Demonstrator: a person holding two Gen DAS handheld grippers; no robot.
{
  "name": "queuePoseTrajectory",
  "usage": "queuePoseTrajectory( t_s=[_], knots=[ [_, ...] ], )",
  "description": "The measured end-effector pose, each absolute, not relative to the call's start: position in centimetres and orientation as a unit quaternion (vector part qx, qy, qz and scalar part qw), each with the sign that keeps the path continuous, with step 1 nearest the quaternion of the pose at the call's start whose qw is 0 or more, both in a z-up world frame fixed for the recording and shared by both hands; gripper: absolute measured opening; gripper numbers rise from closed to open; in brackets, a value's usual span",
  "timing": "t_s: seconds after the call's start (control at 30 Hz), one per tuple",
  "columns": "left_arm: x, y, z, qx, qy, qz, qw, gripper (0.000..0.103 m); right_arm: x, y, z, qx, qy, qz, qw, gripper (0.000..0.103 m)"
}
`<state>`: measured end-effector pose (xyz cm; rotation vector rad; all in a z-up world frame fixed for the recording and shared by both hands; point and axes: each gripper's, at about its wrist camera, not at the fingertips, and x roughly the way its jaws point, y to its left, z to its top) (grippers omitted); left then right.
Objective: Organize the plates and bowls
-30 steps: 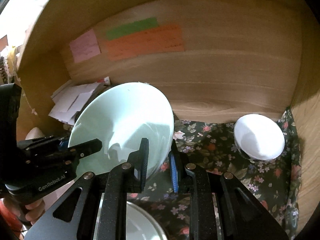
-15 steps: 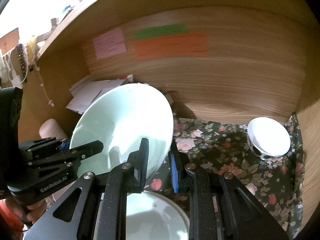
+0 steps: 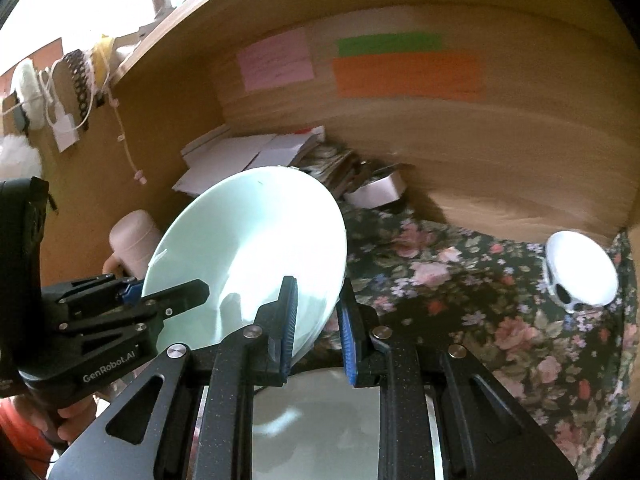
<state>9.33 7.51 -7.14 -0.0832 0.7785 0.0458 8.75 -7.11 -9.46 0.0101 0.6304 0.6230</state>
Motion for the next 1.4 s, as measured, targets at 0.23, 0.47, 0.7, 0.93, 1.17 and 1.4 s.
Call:
queuePoseTrajectory(
  t_s=[0.23,0.47,0.7,0.93,1.17,1.4],
  knots=[
    [7.5,10.1,-8.2,-0.051,0.387,0.046,0.919,0.024,8.4,-4.5,-10.9,0.003,0.324,0.328,0.888,0.018],
    [6.1,12.3,-9.6,-0.065,0.399,0.063,0.912,0.024,7.9,-2.4,-12.3,-0.006,0.342,0.35,0.872,0.018],
    [5.1,13.3,-10.8,-0.071,0.41,0.069,0.907,0.024,7.7,-1.1,-13.5,-0.014,0.361,0.361,0.86,0.018],
    [4.3,13.7,-11.8,-0.074,0.418,0.073,0.902,0.024,7.5,-0.4,-14.7,-0.021,0.378,0.367,0.85,0.018],
    [4.1,14.0,-12.7,-0.079,0.428,0.075,0.897,0.024,7.6,0.1,-15.9,-0.029,0.397,0.37,0.839,0.018],
    [3.9,14.3,-13.2,-0.082,0.433,0.078,0.894,0.023,7.9,0.4,-16.3,-0.034,0.408,0.373,0.833,0.018]
  ],
)
